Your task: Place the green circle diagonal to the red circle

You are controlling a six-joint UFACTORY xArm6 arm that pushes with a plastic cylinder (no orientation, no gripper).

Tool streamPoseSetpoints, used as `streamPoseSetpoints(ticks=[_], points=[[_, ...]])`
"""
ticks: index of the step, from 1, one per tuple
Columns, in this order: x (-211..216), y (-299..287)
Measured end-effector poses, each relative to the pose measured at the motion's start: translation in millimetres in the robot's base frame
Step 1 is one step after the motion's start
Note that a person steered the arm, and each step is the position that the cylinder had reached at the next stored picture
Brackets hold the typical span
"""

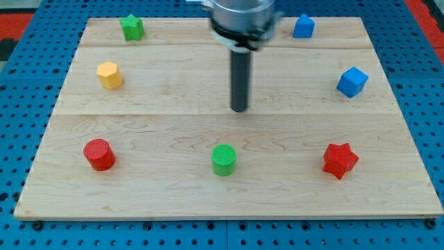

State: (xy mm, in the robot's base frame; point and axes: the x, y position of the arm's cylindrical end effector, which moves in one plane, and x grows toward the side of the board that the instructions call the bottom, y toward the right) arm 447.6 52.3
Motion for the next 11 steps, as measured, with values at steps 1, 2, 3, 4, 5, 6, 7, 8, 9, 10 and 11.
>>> streamPoseSetpoints(ticks=[1, 2, 3, 4, 5, 6, 7, 8, 9, 10, 11], points=[[-5, 45], [25, 91], [81, 184], [111, 209], [151, 150], [113, 8], [116, -14], [154, 5], [123, -55], [85, -53], [170, -25]])
